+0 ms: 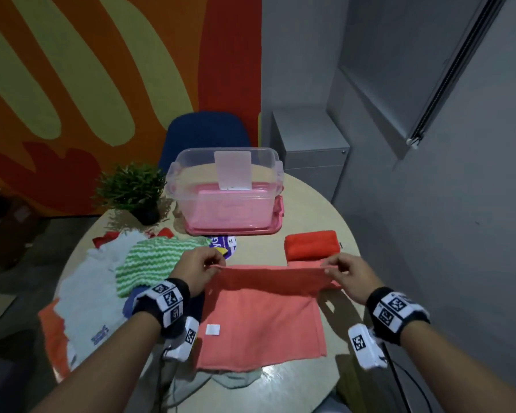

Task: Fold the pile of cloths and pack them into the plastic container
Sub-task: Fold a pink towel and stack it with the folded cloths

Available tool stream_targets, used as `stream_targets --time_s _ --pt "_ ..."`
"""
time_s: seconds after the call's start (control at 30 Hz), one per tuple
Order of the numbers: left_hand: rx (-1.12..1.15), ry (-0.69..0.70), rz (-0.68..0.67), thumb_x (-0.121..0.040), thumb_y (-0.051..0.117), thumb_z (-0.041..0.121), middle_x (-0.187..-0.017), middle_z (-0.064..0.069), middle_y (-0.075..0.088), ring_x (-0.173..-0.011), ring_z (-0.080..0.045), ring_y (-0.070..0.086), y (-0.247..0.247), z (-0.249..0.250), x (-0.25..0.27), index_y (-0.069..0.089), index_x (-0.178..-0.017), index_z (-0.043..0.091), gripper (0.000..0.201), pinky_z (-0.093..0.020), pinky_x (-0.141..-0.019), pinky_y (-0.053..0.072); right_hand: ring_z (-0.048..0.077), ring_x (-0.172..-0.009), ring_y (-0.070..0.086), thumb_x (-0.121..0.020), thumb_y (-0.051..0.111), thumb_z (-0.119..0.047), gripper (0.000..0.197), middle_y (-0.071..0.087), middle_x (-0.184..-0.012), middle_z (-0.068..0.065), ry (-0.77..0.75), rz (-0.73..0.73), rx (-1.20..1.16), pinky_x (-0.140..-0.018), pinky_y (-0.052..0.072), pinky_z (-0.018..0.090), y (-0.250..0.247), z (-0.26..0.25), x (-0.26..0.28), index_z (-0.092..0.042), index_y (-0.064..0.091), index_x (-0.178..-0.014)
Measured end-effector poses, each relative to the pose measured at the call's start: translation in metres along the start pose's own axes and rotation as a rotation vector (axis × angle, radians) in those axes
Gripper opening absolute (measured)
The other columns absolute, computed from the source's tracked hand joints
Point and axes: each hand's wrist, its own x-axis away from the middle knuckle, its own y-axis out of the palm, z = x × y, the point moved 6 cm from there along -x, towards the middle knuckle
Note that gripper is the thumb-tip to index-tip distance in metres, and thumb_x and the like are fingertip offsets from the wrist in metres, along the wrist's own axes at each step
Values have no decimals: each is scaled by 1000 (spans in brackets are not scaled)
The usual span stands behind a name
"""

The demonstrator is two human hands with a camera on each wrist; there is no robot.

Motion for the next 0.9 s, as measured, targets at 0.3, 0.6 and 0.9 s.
stream_targets --time_s 0.3,0.6,0.9 --pt "-82 39 -497 -76 75 8 -87 12 68 -87 -6 62 50 -14 72 67 -77 35 28 -15 -77 49 4 -86 66 -79 69 1 22 71 -87 -7 142 -435 249 -76 50 13 51 48 48 -21 72 -74" --pt "-238 -14 -659 -76 69 28 -98 9 72 -88 -5 63 87 -37 104 77 -96 28 22 -10 -74 42 2 -86 60 -77 66 -12 28 63 -89 -17 73 -664 595 -81 49 17 97 86 58 -37 61 -66" --pt "-125 -84 -446 -89 55 40 -87 7 72 -83 -8 64 85 -43 86 71 -90 20 26 -30 -79 52 10 -82 63 -81 57 -35 8 64 -88 -12 93 -527 543 -76 53 26 98 73 41 -29 61 -84"
